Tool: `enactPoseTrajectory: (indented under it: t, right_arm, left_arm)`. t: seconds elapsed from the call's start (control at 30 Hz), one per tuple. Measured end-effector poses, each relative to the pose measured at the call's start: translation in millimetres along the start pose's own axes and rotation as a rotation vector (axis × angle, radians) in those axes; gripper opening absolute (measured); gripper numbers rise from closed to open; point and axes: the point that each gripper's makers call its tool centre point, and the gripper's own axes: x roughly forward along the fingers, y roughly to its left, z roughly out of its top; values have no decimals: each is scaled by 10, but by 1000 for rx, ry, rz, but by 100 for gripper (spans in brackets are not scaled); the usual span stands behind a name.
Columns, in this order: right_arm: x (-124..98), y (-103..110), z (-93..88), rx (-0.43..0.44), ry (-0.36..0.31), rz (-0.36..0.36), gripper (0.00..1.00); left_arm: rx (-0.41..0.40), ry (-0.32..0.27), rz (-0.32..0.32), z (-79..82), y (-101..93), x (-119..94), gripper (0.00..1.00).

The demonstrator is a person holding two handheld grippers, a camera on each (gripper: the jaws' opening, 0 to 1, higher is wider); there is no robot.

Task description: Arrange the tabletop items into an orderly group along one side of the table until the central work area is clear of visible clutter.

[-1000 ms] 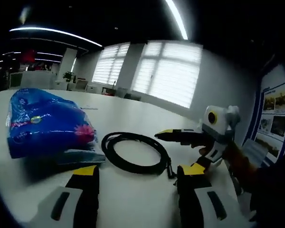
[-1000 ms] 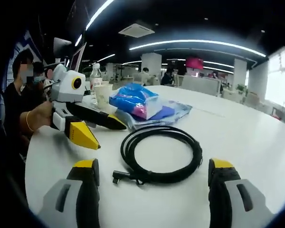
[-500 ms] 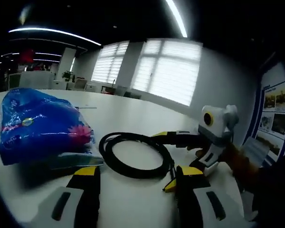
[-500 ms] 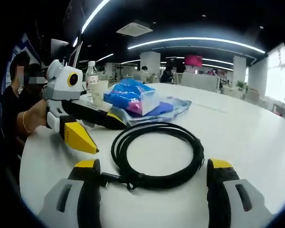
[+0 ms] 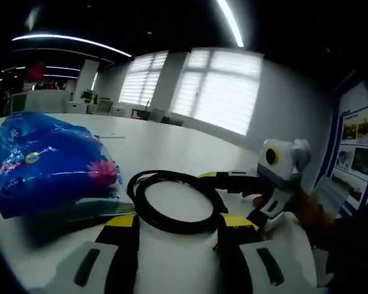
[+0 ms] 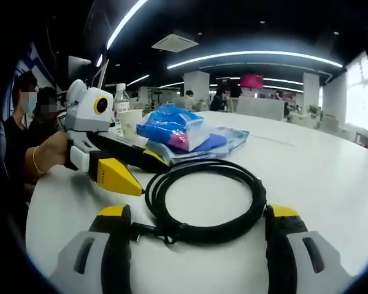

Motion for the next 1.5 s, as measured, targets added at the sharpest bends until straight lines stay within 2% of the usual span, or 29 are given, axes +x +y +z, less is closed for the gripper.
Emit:
enactPoseTrajectory:
  t: [0.13,0.5,0.67,1.1,1.5]
  right_arm:
    - [5,-1,3,-1,-3,0,87]
    - [2,-3,0,-5,-13,-3,84]
    - [-8,-4,1,-14,-18,-7,83]
    - [-32,14,6,-32,-27,-10,82]
    - [-50,35,9,-44,-27,-18,76]
  left_arm:
    - [-5,4,4,-2,12,-6,47]
    - [32,38,52,-29,122,-17,28]
    - [1,36,53,-26,153,-20,23]
    - [-44,38,58,-34,172,-39,16]
    - [-52,39,54,-30,157,-63,14]
